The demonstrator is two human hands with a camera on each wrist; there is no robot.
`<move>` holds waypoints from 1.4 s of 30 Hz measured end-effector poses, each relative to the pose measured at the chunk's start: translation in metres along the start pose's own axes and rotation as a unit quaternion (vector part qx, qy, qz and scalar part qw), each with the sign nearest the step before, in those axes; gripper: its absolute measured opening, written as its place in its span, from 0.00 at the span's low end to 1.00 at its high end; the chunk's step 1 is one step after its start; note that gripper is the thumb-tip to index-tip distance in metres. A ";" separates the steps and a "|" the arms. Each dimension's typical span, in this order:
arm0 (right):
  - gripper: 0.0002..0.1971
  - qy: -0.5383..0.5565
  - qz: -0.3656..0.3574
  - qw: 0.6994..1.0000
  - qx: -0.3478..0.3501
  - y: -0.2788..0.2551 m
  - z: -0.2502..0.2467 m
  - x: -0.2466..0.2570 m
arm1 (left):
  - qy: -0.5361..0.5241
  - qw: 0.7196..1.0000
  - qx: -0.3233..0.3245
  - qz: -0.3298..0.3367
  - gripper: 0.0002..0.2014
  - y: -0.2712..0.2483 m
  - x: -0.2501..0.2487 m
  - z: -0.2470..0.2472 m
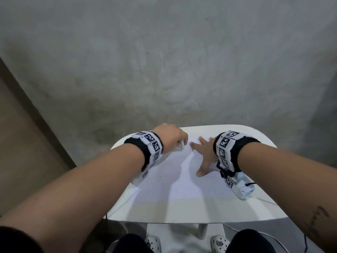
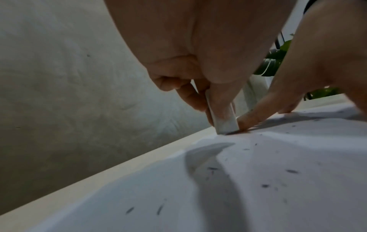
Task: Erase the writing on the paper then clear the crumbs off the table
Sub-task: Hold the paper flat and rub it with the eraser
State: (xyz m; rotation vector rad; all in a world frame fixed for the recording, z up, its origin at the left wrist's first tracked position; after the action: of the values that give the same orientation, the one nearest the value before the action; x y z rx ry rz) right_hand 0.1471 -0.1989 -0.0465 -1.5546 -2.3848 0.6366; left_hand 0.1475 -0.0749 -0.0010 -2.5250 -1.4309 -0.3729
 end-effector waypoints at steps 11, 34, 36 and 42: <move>0.59 -0.009 -0.005 1.000 -0.006 -0.004 0.000 0.001 | 0.018 0.991 0.130 -0.014 0.09 -0.077 0.056 0.043; 0.60 -0.008 -0.005 1.000 0.022 0.000 0.000 0.001 | -0.108 0.976 0.001 -0.190 0.07 -0.094 0.090 0.030; 0.60 -0.009 -0.006 1.000 0.023 -0.001 -0.001 0.001 | -0.179 0.943 -0.036 -0.278 0.04 -0.099 0.111 0.033; 0.60 0.001 -0.009 1.000 0.029 -0.007 -0.004 -0.001 | -0.260 0.871 -0.058 -0.413 0.09 -0.092 0.145 0.066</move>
State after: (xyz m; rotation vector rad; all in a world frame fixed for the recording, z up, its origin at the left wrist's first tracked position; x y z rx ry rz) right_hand 0.1435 -0.2015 -0.0399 -1.5075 -2.3542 0.6943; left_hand 0.1481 0.1089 -0.0108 -2.0172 -2.7479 0.1395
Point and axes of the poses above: each hand's wrist, its own y-axis towards the middle knuckle, its own z-axis out of the palm, x = y × z, the point moved 6 cm from there along y, towards the middle knuckle, and after that the axes turned 9 degrees about y, right-handed, at the moved point
